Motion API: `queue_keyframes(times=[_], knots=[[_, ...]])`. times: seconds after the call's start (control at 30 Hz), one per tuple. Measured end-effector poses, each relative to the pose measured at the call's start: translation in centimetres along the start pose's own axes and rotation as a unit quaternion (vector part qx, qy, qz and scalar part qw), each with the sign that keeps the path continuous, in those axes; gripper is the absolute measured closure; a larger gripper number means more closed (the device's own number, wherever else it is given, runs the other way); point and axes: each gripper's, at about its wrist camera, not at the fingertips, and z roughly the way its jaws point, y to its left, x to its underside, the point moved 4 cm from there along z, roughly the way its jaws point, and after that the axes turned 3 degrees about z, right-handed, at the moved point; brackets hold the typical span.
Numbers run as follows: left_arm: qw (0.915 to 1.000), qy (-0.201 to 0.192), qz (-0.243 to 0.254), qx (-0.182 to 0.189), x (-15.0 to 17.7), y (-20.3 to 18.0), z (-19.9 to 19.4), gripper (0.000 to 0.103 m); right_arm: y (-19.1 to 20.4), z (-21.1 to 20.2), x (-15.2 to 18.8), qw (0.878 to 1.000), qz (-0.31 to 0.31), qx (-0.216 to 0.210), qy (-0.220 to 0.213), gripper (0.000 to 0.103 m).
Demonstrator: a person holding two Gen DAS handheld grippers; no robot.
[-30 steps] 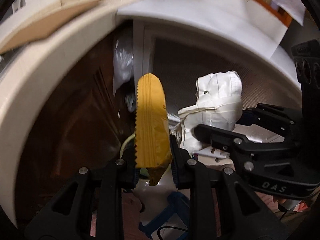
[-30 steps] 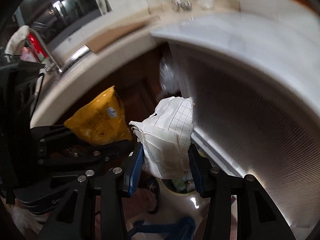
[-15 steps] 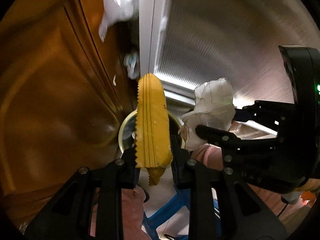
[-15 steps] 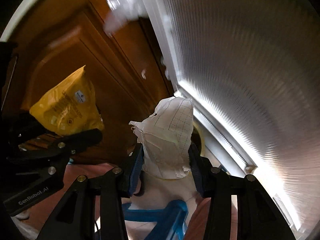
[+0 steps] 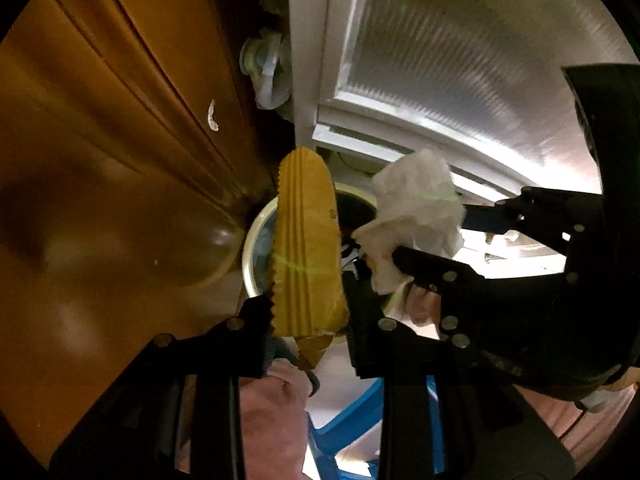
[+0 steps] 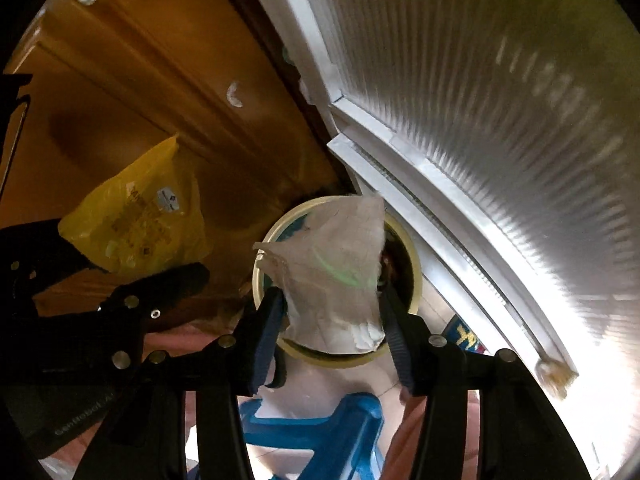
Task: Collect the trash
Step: 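Open the left tool to drop the packet while the right drops the bag, then raise both empty tools back toward the counter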
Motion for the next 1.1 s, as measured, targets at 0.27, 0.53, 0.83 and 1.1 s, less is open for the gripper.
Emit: queue_keyframes(times=[0.27,0.53,0.83,1.1], knots=[[0.9998,0.014,0.007,-0.016,0.1,0.5,1.0,0.045,-1.9,1.0,-0.1,1.000,0.019,0.006,0.017,0.046],[0.9996,0.025,0.001,-0.010,0.4,0.7,2.2,0.021,-2.9,-0.1,0.5,1.000,0.027,0.011,0.013,0.040],[0.9996,0.025,0.005,-0.015,0.6,0.3,2.1,0.021,-2.2,-1.6,1.3,0.999,0.029,0.015,0.006,0.040],[0.9996,0.018,0.001,-0.023,1.9,-0.2,-0.2,0.021,-1.1,-3.4,2.2,0.999,0.031,0.017,0.004,0.040]])
